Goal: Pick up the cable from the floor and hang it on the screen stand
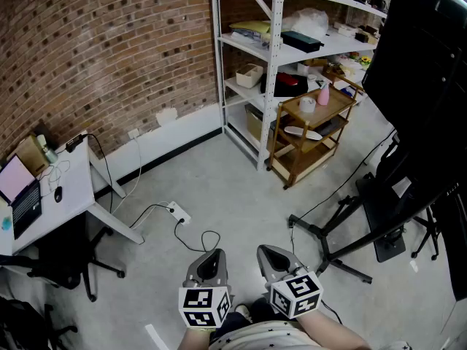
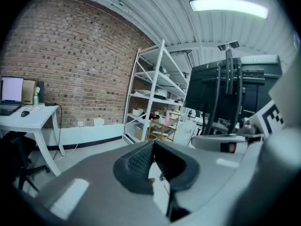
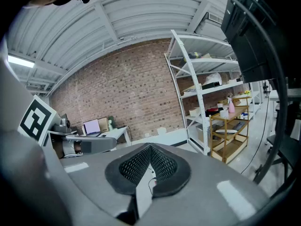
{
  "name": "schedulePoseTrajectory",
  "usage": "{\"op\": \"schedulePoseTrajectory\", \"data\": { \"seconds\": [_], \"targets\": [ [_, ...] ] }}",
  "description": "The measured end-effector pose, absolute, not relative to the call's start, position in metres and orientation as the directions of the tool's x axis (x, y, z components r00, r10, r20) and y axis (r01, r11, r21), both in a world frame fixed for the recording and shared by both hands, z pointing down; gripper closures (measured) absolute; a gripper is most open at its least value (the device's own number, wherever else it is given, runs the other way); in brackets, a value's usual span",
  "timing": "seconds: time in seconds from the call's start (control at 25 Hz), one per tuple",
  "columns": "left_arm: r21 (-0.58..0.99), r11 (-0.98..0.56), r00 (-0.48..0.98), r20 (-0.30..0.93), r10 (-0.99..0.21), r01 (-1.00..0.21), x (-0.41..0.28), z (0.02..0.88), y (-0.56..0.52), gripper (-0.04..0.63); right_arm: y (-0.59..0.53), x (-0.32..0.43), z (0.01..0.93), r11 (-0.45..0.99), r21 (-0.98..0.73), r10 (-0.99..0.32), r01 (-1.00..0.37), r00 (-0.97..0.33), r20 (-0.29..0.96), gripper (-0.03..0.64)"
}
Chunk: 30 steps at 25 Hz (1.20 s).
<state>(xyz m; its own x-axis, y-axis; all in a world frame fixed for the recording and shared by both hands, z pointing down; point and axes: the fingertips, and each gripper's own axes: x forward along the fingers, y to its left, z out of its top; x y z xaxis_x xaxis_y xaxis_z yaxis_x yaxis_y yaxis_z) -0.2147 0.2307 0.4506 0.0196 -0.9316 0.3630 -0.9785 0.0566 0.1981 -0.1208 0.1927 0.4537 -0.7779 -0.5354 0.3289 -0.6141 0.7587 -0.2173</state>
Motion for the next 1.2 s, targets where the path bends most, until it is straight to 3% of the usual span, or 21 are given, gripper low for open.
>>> {"op": "schedulePoseTrajectory", "data": {
  "seconds": [0.36, 0.68, 1.2],
  "targets": [
    [0.217, 0.041, 0.047, 0.386, -0.921, -0.975, -0.233, 0.472, 0.178, 0.588, 0.138, -0.128, 0.473, 0.718, -0.22, -0.573, -0.66, -0.741, 0.35, 0.618],
    [0.199, -0.04, 0.117, 0.388, -0.914, -0.979, -0.237, 0.474, 0.041, 0.588, 0.006, -0.123, 0.479, 0.662, -0.202, -0.639, -0.722, -0.685, 0.35, 0.618],
    [0.188, -0.37, 0.415, 0.423, -0.806, -0.91, -0.143, 0.472, -0.161, 0.588, -0.164, -0.027, 0.473, 0.382, -0.208, -0.818, -0.9, -0.434, 0.376, 0.618]
  ]
}}
